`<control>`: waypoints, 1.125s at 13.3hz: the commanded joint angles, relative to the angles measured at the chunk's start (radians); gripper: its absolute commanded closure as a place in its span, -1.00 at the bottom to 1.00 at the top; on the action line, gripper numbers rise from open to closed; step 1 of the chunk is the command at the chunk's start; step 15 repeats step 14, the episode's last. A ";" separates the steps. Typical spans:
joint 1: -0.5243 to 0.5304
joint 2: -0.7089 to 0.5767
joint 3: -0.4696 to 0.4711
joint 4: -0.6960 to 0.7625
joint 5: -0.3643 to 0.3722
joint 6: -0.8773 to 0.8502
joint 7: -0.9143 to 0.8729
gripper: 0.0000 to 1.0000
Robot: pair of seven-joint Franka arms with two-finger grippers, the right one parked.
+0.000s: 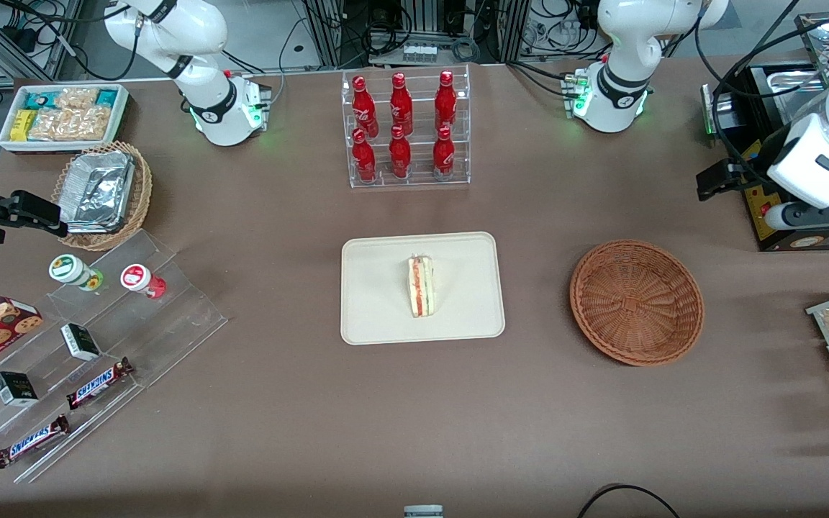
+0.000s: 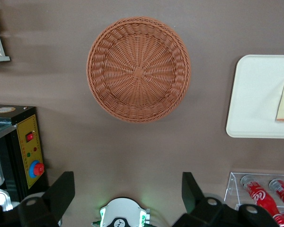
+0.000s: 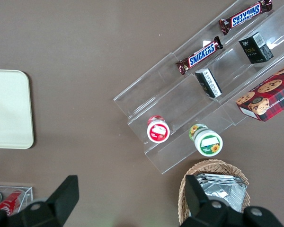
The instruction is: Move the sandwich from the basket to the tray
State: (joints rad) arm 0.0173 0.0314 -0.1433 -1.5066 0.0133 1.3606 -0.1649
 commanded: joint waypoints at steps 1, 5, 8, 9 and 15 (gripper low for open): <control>-0.086 -0.102 0.080 -0.107 -0.015 0.029 0.027 -1.00; -0.120 -0.105 0.102 -0.106 -0.015 0.034 0.024 -1.00; -0.117 -0.062 0.102 -0.043 -0.012 0.029 0.027 -1.00; -0.115 -0.055 0.102 -0.026 -0.012 0.025 0.030 -1.00; -0.108 -0.047 0.102 -0.008 -0.010 0.046 0.028 -1.00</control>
